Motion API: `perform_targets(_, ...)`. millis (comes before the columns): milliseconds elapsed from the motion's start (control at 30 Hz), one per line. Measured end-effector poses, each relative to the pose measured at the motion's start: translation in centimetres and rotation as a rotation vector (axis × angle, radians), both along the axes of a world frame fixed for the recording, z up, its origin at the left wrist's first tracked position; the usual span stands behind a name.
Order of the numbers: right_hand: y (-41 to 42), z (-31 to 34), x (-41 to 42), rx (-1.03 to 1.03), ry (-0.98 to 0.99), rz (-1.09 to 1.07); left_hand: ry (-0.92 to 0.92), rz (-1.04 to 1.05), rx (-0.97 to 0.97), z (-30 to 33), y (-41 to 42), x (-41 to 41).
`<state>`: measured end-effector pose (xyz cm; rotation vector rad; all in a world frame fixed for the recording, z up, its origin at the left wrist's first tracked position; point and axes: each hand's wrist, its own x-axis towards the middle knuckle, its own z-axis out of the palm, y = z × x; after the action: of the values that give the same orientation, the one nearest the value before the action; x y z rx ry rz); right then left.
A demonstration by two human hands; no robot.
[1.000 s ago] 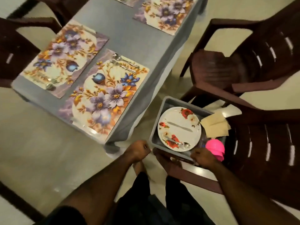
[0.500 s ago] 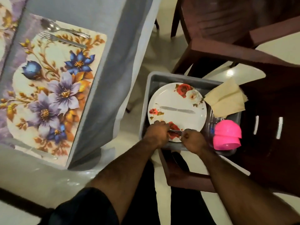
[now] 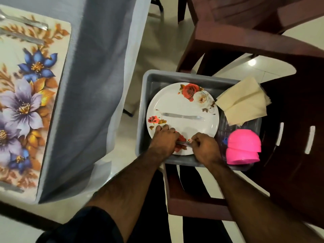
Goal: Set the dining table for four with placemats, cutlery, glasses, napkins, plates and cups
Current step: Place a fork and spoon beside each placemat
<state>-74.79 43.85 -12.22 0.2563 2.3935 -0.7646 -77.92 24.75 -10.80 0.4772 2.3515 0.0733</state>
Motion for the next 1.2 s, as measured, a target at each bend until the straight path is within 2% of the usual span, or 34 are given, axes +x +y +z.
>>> perform_targets(167, 0.5, 1.1, -1.4, 0.010, 0.180, -0.084, -0.022, 0.127, 0.039, 1.0, -1.3, -0.6)
perform_targets(267, 0.7, 1.3, -2.6, 0.026, 0.274, -0.205, 0.009, 0.345, 0.087, 1.9, -2.1, -0.8)
perform_targets(333, 0.6, 1.2, -3.5, 0.044, 0.327, -0.239, 0.048, 0.590, 0.133, 2.3, -2.6, -0.9)
perform_targets(433, -0.2, 0.4, -4.8, 0.081, 0.321, -0.074, -0.005, 1.032, 0.291, 2.5, -3.3, -1.0)
perform_targets(500, -1.3, -0.2, -5.9, 0.117, 0.293, 0.098, -0.047, 1.179, 0.373, 2.4, -3.5, -1.0)
perform_targets(667, -2.9, -1.7, -8.0, 0.216, 0.287, 0.382, -0.135, 1.336, 0.477, 2.6, -3.8, -0.5)
perform_targets(767, -2.7, -2.2, -8.4, 0.310, 0.256, 0.468, -0.156, 1.370, 0.506, 2.9, -3.9, -0.2)
perform_targets(900, -2.6, -1.5, -7.9, 0.368, 0.160, 0.462, -0.166, 1.418, 0.515, 3.3, -3.9, -0.2)
perform_targets(1033, -1.9, -0.8, -6.9, 0.320, 0.160, 0.419, -0.186, 1.428, 0.523, 3.6, -3.7, -0.2)
perform_targets(1200, -2.6, -0.8, -6.3, 0.291, 0.121, 0.164, -0.182, 1.423, 0.506, 3.8, -3.8, -0.7)
